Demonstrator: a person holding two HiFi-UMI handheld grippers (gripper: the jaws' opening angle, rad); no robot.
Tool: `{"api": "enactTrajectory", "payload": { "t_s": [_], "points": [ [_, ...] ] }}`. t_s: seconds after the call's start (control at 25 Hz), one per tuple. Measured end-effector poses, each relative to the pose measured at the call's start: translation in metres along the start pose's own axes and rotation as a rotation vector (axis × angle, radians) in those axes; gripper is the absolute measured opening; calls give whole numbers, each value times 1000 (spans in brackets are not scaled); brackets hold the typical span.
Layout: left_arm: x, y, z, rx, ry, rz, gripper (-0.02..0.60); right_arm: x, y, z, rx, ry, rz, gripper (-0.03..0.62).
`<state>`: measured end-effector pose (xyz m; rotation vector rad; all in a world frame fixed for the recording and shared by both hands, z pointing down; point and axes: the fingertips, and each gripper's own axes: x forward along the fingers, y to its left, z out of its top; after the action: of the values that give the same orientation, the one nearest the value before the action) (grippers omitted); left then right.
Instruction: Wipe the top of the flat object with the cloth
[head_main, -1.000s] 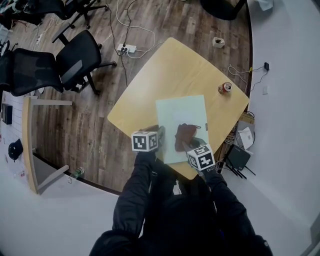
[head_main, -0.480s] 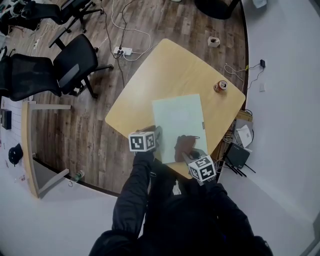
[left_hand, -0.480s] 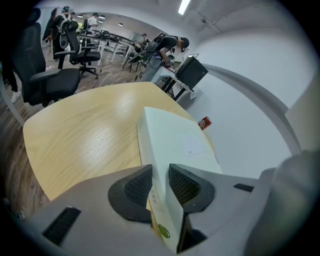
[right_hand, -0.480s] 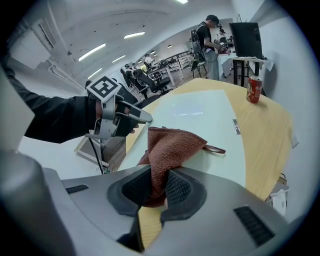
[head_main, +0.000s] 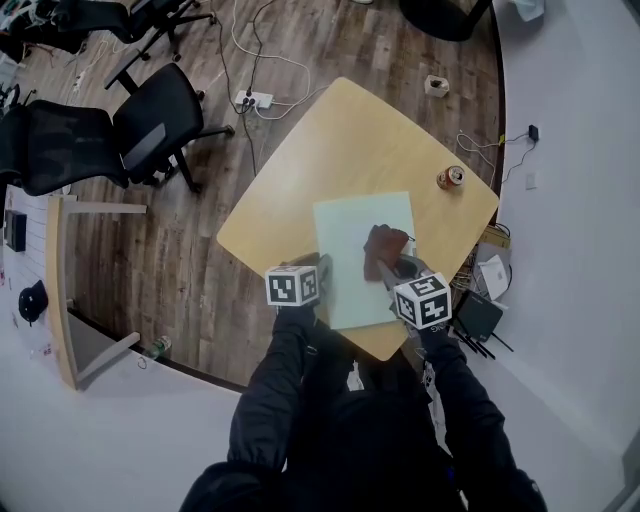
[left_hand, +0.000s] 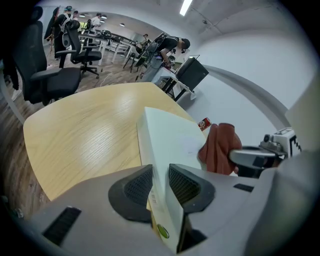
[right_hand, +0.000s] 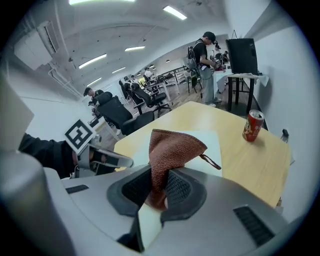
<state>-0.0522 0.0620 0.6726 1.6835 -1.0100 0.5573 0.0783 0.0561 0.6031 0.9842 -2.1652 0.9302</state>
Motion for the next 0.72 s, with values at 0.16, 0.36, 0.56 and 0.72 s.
{"api": "enactTrajectory", "payload": {
  "t_s": [0.16, 0.36, 0.56, 0.72],
  "points": [
    [0, 0, 2, 6, 9, -5, 121, 22, -19, 34, -22, -8, -16, 69],
    [-1, 1, 3, 5, 16, -6, 121, 53, -43, 55, -15, 30, -47, 69],
    [-2, 4, 3, 10, 23, -9, 121, 70, -55, 42, 36, 96, -74, 69],
    [-1, 4, 3, 6, 26, -4, 123, 67, -55, 31, 92, 100, -75, 69]
  ]
}}
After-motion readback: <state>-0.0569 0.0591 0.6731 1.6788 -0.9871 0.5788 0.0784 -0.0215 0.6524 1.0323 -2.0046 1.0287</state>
